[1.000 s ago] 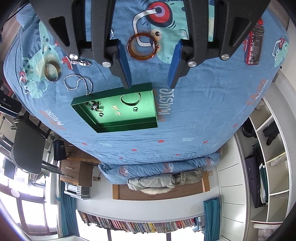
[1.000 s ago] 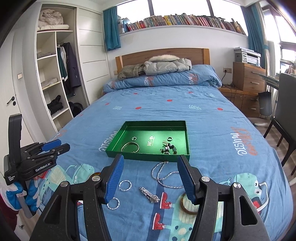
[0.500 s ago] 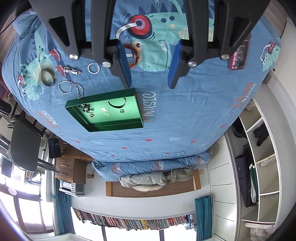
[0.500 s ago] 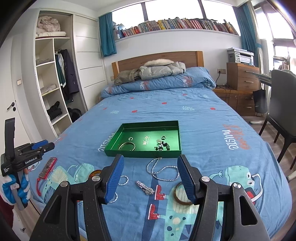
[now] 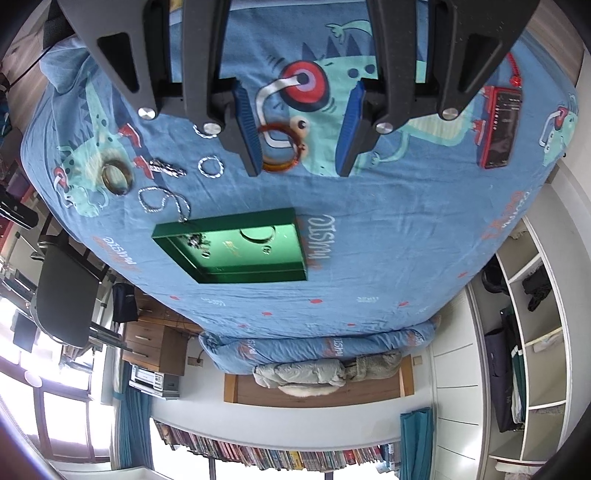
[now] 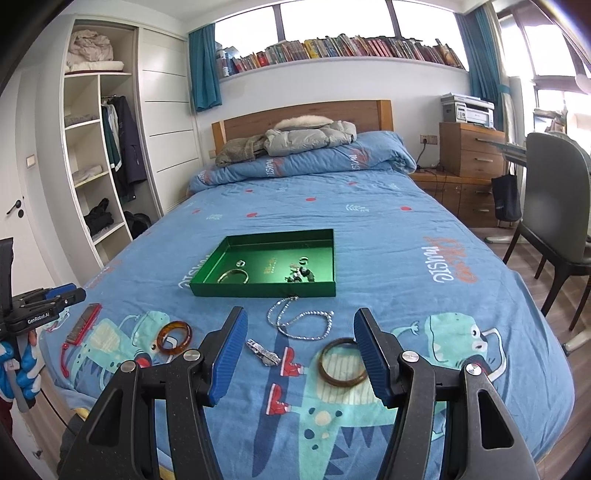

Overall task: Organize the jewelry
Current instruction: 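Withdraw both grippers from the tray back toward the jewelry, then grasp the twisted silver hoop with the left gripper while the right grasps the brown bangle, then carry the hoop and brown bangle into the green tray and open both grippers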

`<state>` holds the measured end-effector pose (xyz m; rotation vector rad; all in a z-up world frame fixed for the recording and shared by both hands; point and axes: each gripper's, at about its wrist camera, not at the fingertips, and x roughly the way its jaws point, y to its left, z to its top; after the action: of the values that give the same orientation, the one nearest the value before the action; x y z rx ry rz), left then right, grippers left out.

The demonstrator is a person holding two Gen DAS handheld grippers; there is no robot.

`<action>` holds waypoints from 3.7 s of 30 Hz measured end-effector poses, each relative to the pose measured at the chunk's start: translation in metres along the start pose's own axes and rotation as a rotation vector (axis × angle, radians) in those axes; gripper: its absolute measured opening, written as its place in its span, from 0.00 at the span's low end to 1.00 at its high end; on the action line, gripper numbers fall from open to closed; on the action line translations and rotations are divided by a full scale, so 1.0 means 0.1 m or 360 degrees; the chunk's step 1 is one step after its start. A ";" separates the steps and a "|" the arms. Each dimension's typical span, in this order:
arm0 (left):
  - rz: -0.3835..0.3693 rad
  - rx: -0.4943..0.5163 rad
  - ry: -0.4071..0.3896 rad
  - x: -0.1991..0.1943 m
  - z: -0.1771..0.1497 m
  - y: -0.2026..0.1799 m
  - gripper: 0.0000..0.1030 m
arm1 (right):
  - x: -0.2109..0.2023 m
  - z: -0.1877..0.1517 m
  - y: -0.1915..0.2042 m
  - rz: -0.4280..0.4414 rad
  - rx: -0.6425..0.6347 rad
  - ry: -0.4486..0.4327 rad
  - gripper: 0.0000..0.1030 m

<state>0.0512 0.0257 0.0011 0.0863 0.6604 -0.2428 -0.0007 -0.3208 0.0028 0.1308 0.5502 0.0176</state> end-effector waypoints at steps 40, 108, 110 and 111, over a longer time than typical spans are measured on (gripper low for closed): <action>-0.0208 -0.0092 0.0645 1.61 -0.62 -0.82 0.37 | 1.51 -0.42 -0.80 0.0059 0.0011 0.0515 0.38; -0.0080 0.0000 0.0245 0.65 0.15 -0.66 0.03 | 0.51 0.02 -0.25 -0.0073 -0.0169 0.0215 0.09; -0.0077 -0.0006 0.0230 0.69 0.24 -0.60 0.03 | 0.55 0.12 -0.18 -0.0069 -0.0187 0.0197 0.09; -0.0076 -0.0007 0.0224 0.72 0.29 -0.57 0.03 | 0.59 0.18 -0.15 -0.0068 -0.0195 0.0187 0.09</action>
<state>0.1089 -0.0480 -0.0205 0.0841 0.8037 -0.2828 0.0583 -0.3344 -0.0144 -0.0015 0.6679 0.0172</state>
